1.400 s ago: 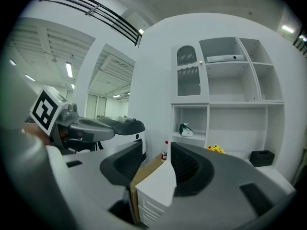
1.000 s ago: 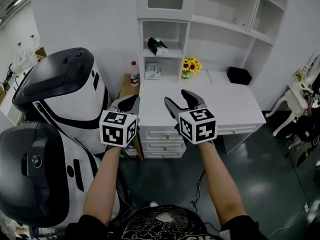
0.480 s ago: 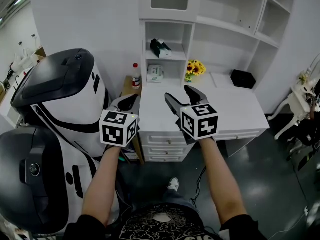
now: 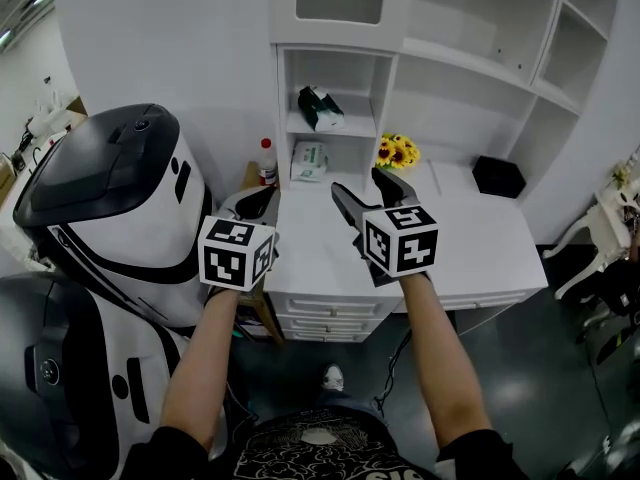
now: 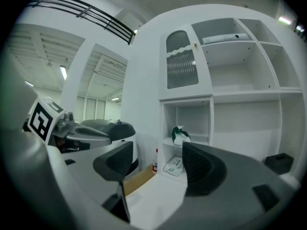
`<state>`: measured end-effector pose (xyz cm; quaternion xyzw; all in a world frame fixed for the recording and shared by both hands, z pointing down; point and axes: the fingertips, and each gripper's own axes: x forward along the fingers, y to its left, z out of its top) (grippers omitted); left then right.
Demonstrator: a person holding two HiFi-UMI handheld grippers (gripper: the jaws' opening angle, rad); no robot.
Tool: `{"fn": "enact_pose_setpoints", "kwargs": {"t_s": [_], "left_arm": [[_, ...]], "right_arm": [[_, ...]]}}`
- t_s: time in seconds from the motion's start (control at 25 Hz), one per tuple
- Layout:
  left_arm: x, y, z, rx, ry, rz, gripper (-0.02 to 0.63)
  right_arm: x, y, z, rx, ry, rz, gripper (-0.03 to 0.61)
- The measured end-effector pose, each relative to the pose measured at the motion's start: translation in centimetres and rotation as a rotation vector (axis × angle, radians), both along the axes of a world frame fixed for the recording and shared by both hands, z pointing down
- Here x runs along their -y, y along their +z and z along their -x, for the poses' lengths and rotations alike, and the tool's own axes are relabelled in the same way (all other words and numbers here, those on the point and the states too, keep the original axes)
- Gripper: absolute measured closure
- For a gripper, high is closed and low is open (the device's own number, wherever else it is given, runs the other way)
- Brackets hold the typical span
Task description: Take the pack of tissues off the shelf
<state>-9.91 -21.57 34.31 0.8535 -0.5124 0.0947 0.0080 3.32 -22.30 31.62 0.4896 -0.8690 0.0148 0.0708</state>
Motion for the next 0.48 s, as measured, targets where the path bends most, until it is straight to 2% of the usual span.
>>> {"fn": "enact_pose_setpoints", "kwargs": {"t_s": [0.48], "left_arm": [[10.5, -0.6, -2.3, 0.006, -0.065, 0.005, 0.604]], "right_arm": [[11.6, -0.3, -2.2, -0.004, -0.063, 0.015, 0.264]]}}
